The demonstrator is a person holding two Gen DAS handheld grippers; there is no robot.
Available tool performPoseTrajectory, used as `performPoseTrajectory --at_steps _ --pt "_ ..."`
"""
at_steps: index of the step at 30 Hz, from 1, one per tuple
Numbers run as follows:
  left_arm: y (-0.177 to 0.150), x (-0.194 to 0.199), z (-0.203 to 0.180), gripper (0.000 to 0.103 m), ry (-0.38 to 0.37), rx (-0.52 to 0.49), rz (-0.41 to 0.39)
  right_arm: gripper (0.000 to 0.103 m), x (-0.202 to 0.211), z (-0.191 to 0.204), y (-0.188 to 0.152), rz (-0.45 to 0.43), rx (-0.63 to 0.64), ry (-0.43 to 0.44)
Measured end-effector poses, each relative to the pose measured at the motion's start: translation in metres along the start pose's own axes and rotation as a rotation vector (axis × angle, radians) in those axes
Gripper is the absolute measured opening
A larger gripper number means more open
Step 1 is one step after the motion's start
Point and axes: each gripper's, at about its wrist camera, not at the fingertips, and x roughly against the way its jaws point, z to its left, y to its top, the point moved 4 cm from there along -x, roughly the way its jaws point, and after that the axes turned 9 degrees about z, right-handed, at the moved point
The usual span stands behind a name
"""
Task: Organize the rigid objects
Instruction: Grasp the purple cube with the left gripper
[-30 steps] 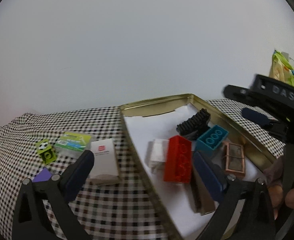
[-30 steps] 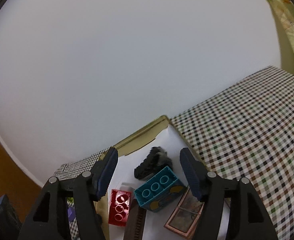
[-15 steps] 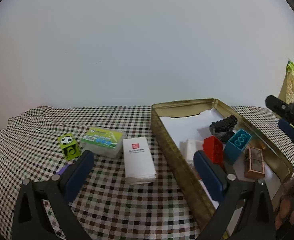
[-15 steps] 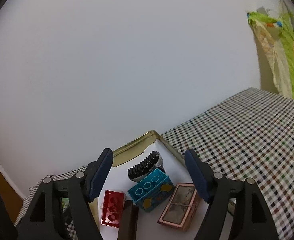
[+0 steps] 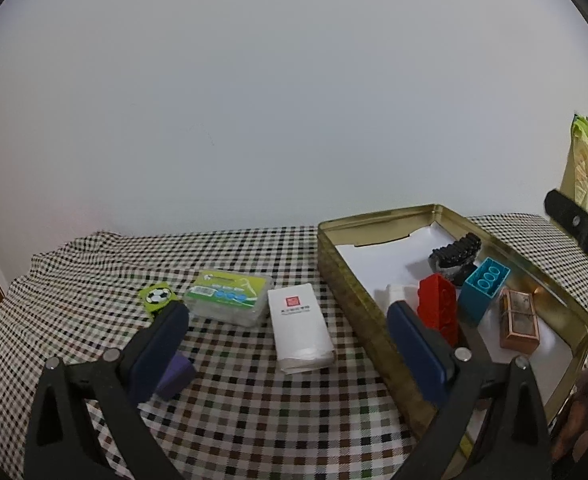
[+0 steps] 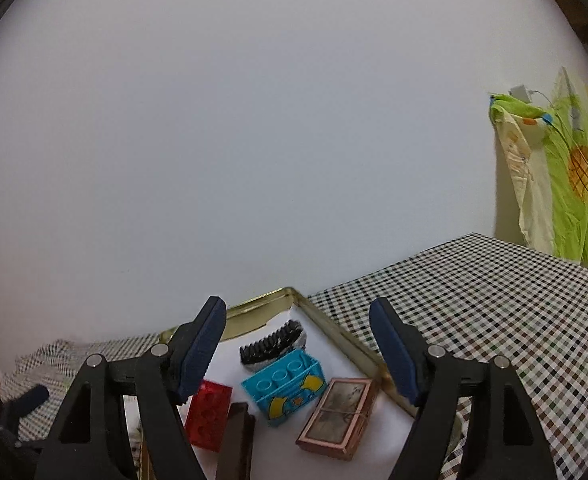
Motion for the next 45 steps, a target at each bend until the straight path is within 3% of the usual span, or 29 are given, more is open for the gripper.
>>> performPoseTrajectory --at_steps 4,12,25,39,45 --pt "0.0 0.006 0.01 0.101 -0.008 -0.007 -0.03 0.076 0.0 0.003 -0.006 0.002 0.02 0.004" --pt "-0.001 0.0 0.031 0.101 -0.022 0.048 0.001 0.076 0.004 0.008 -0.013 0.018 0.017 0.009" --pt "-0.004 -0.002 0.066 0.101 0.002 0.054 0.016 0.076 0.02 0.051 -0.027 0.028 0.091 0.022" --pt "-0.006 -0.016 0.139 0.101 0.059 0.121 0.069 0.076 0.016 0.104 -0.046 0.096 0.156 0.092" --pt "-0.01 -0.029 0.164 0.101 0.07 0.126 0.129 0.076 0.013 0.135 -0.064 0.186 0.139 0.13"
